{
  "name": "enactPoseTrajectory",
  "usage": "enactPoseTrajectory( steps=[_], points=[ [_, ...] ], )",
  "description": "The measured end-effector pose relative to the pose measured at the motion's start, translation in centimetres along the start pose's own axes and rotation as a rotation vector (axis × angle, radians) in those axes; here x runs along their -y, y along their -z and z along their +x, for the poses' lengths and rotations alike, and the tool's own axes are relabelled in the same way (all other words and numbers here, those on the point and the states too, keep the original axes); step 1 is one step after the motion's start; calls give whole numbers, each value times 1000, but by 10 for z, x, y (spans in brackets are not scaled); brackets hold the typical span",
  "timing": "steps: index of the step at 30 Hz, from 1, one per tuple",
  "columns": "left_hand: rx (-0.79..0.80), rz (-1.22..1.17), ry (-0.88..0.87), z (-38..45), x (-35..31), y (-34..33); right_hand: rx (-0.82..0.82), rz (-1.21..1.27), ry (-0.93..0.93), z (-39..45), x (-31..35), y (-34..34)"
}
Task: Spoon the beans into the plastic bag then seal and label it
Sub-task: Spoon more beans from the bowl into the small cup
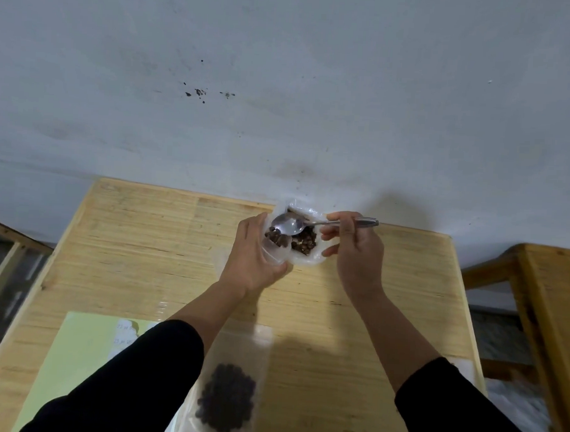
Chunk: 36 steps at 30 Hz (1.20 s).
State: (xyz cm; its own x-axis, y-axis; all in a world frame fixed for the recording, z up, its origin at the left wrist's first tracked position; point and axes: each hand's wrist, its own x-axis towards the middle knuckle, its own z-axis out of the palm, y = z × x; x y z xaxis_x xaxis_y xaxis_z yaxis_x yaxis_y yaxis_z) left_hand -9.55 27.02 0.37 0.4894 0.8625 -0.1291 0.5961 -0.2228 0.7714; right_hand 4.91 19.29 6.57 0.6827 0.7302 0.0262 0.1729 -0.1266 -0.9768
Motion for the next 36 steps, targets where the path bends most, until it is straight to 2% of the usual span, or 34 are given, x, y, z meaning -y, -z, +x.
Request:
enactPoseTrajectory(
  steps=[2,4,6,8,11,15,19,26,31,33,36],
  points=[
    [-2,2,-3,0,0,0,-93,-56,70,1,0,-1],
    [-6,5,-11,-2,1,1,-191,-213,84,4,-12,0],
    [-7,15,-13,-3,3,0,-242,-370,31,5,-31,2],
    [-9,16,-12,-4,4,-1,-251,-375,-70,1,-49,1],
    [-7,13,-7,-3,2,-2,-221,-191,-262,-5,-61,-9],
    [-9,14,-10,-2,2,-3,-276,236,-576,0,-63,-23],
    [-1,21,-6,-2,4,0,-295,458,-695,5,-57,-17],
    [-4,4,-1,-1,6,1,-186,422,-515,3,-27,7],
    [1,-37,-17,-3,0,4,-7,86,-214,-16,-7,7],
    [4,-65,-32,-5,-2,7,8,-51,-112,-23,-1,7],
    [2,-61,-68,-8,-5,13,-34,-128,-98,-35,5,11]
  ],
)
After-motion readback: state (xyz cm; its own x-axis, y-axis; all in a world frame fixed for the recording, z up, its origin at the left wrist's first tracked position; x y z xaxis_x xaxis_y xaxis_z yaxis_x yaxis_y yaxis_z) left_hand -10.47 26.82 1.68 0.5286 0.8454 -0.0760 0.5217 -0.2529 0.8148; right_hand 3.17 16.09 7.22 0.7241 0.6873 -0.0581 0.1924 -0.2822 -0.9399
